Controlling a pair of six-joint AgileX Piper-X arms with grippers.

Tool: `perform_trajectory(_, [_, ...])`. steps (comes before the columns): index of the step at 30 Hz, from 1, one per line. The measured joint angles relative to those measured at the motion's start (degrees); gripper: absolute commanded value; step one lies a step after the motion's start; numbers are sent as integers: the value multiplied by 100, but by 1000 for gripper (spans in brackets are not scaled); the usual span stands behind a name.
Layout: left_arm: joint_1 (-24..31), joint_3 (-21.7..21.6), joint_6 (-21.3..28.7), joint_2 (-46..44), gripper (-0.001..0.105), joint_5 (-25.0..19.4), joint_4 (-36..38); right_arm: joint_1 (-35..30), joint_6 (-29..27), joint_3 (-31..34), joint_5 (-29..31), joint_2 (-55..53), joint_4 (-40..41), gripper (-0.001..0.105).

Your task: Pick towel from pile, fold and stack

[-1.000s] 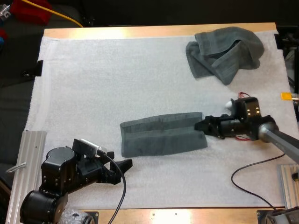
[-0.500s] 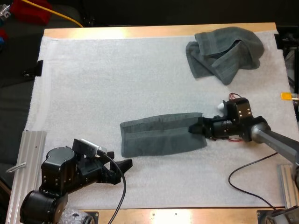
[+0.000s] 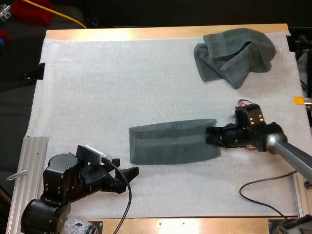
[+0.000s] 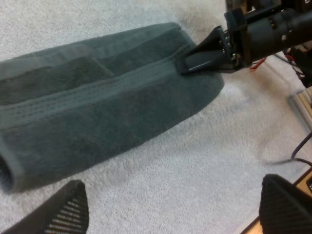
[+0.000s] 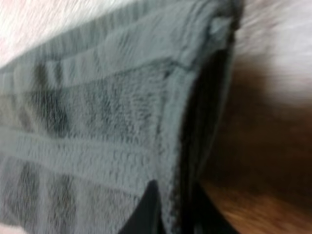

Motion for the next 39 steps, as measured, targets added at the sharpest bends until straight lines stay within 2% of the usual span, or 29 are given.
perform_trajectory(9, [0,0,0,0,70,15,0,0,-500,0,1713,-843,1269,2])
perform_trajectory(13, [0,0,0,0,70,66,0,0,-586,0,2151,-1085,1636,2])
perform_trajectory(18, [0,0,0,0,70,189,0,88,-421,-201,1948,-1160,1705,2])
perform_trajectory(24, [0,0,0,0,70,246,0,676,-145,-651,1898,-1160,1636,2])
perform_trajectory(33, [0,0,0,0,70,314,0,1479,694,-701,1721,-951,881,2])
perform_trajectory(39, [0,0,0,0,70,459,0,1718,1256,-701,1245,-413,169,2])
